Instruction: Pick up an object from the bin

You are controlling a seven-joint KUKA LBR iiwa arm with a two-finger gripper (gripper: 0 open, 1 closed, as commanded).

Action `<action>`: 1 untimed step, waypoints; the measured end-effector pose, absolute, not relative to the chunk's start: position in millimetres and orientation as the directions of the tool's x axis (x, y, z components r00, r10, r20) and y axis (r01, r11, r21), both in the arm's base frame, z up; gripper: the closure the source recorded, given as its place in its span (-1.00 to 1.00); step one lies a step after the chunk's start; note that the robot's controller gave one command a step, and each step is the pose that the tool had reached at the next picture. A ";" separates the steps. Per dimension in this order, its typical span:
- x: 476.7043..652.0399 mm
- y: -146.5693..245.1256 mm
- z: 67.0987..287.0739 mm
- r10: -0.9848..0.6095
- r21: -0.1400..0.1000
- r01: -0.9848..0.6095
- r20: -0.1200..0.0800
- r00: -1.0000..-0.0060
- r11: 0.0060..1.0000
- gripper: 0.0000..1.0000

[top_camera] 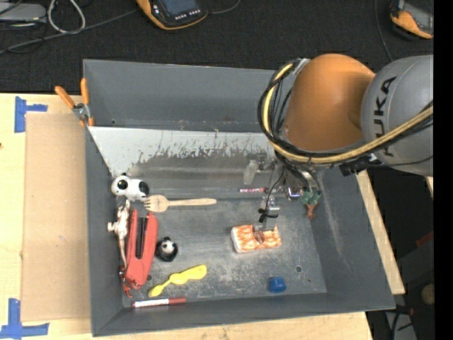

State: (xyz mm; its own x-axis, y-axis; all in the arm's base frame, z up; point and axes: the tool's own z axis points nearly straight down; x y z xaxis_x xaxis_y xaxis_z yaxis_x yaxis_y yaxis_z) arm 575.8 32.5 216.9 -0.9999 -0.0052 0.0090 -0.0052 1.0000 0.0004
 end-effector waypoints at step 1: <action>577.1 32.3 221.5 -0.004 0.001 -0.004 0.001 -1.000 1.000 -1.00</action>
Offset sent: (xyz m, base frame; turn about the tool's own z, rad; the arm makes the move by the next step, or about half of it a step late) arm -0.0031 -0.0175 -0.1197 0.0154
